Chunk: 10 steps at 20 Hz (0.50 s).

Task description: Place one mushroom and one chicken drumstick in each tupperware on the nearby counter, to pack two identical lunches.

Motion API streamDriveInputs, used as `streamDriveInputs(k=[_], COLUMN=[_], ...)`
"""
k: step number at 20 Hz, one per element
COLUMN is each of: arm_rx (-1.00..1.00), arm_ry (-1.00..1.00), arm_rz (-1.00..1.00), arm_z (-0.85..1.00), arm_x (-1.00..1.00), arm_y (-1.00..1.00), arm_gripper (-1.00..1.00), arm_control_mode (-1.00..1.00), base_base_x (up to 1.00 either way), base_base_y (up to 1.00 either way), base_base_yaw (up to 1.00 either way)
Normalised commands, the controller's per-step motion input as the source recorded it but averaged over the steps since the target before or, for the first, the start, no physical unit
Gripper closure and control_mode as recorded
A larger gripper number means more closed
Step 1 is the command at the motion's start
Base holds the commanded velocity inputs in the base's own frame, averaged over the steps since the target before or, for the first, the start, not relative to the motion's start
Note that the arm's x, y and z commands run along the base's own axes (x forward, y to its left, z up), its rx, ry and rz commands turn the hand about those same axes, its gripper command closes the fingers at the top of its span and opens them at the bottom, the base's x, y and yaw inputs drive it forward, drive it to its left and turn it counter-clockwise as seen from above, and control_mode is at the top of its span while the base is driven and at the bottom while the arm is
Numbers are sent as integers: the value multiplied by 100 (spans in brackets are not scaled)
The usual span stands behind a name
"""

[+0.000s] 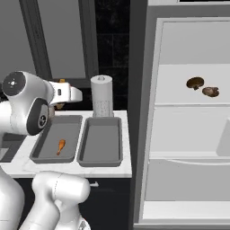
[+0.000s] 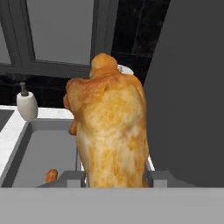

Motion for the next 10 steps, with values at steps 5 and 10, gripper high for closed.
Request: streamDriveInputs(k=[5,10], arm_rx=[-3,-1], arm_ry=[36,47], arm_rz=[-1,-5], arm_z=[-80,-75], arm_x=[55,44], arm_y=[0,-10], arm_gripper=[100,100], arm_control_mode=[-100,-100], base_base_x=[0,0], base_base_y=[0,0], base_base_yaw=[0,0])
